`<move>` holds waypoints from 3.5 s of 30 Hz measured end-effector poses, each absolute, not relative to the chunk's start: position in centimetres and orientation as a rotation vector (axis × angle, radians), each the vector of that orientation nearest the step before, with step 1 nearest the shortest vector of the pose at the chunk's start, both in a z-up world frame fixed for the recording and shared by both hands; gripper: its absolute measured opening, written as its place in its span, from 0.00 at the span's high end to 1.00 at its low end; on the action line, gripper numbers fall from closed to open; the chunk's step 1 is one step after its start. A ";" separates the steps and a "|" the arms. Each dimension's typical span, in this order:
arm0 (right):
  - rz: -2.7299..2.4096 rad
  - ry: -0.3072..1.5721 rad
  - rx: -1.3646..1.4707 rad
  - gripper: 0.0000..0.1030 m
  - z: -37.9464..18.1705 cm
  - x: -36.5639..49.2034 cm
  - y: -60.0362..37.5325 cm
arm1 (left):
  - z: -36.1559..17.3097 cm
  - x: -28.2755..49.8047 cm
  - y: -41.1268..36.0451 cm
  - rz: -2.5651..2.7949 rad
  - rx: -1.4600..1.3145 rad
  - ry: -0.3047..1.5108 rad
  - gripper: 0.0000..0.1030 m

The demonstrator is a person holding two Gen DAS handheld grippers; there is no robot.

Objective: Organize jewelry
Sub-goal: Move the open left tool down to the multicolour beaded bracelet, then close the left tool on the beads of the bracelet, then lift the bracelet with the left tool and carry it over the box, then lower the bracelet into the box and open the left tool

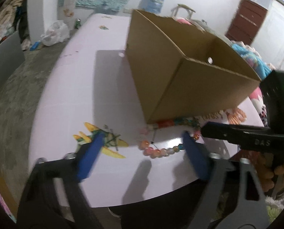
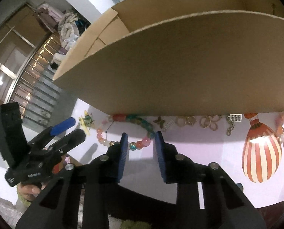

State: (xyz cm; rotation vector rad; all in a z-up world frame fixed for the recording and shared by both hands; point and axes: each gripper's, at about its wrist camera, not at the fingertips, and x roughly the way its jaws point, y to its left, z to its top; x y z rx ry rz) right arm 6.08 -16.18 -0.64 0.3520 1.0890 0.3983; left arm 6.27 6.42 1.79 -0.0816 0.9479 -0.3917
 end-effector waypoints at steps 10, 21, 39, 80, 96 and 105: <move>0.345 1.113 0.296 0.87 -1.2 7.0 -14.7 | 0.4 7.7 4.2 -0.387 0.008 1.019 0.76; 0.373 1.144 0.263 0.90 -1.2 5.6 -13.8 | 0.3 5.7 4.8 -0.414 -0.022 1.062 0.92; 0.353 1.095 0.138 0.84 -0.5 5.7 -13.5 | 0.3 6.2 3.8 -0.388 0.033 1.065 0.74; 0.489 0.725 0.100 0.91 17.1 8.6 -19.6 | 18.5 7.8 -0.7 -0.538 0.167 0.618 0.91; 0.492 1.194 0.144 0.90 8.2 21.2 -18.5 | 11.1 17.6 -1.8 -0.386 0.265 0.887 0.77; 0.487 1.040 0.234 0.87 12.0 18.2 -22.4 | 13.9 14.6 1.5 -0.362 0.182 0.807 0.52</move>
